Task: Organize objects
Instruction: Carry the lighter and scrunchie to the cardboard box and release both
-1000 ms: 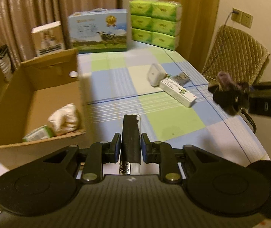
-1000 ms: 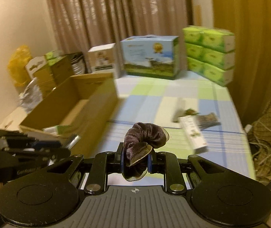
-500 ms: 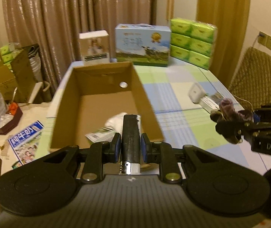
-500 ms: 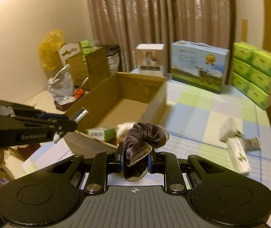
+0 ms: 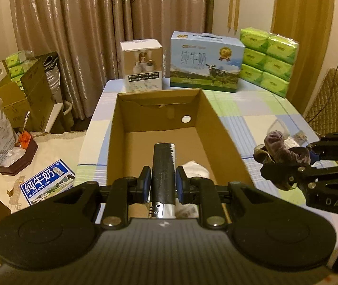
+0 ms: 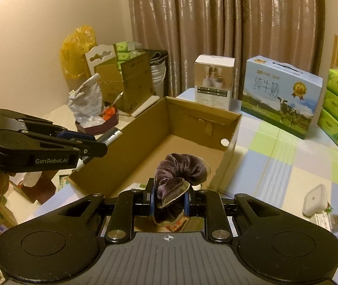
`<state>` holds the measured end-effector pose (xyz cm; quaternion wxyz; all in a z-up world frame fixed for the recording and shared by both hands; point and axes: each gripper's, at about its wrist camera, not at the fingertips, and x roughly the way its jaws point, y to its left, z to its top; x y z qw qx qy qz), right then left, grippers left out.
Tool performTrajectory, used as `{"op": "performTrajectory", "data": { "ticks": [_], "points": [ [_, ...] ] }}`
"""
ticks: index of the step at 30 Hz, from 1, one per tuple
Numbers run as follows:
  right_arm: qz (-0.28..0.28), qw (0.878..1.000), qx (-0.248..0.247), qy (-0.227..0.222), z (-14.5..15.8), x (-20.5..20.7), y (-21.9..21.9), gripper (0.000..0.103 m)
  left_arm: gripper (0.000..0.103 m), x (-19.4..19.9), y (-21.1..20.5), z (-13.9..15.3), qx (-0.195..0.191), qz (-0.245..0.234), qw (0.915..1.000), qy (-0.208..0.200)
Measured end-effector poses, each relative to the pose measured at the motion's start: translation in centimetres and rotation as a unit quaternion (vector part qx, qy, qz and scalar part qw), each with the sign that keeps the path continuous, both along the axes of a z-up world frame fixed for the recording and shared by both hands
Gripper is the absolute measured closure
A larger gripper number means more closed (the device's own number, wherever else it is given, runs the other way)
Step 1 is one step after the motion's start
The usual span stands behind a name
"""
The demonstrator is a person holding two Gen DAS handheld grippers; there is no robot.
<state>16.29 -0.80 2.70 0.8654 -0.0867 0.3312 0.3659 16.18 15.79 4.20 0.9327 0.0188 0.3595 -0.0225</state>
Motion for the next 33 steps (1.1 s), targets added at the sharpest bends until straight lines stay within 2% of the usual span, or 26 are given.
{"op": "performTrajectory", "data": {
  "ticks": [9,11,13,23,24,25,26,27,28,33],
  "points": [
    [-0.003,1.000,-0.007,0.019,-1.9,3.1,2.0,0.084,0.085,4.1,1.2,-2.9,0.005,-0.003,0.9996,0.028],
    [-0.004,1.000,-0.007,0.024,-2.4,3.4,2.0,0.084,0.080,4.5,1.6,-3.4,0.001,0.001,0.9995,0.031],
    [-0.004,1.000,-0.008,0.028,-2.6,3.3,1.9,0.084,0.078,4.6,1.9,-3.6,-0.003,0.004,0.9995,0.030],
    [0.002,0.999,0.000,0.033,-3.0,3.8,2.7,0.084,0.078,3.4,3.2,-3.2,-0.014,0.016,0.9996,0.018],
    [0.005,0.999,0.004,0.031,-3.0,3.9,2.9,0.082,0.078,3.2,3.3,-3.1,-0.015,0.018,0.9996,0.016],
    [0.009,0.999,0.009,0.031,-3.0,4.0,3.0,0.067,0.078,3.1,3.5,-3.0,-0.017,0.020,0.9996,0.014],
    [0.008,0.999,0.015,0.031,-3.1,4.2,3.0,0.048,0.076,2.9,3.7,-3.0,-0.018,0.023,0.9995,0.012],
    [0.006,0.999,0.021,0.031,-3.2,4.3,3.0,0.041,0.075,2.8,3.7,-2.9,-0.018,0.024,0.9995,0.012],
    [0.004,0.999,0.027,0.032,-3.1,4.3,2.8,0.036,0.075,2.7,3.8,-2.9,-0.016,0.025,0.9995,0.013],
    [-0.009,0.999,0.033,0.035,-3.1,4.0,1.4,0.036,0.073,1.7,4.2,-3.0,-0.014,0.034,0.9992,0.014]
  ]
}}
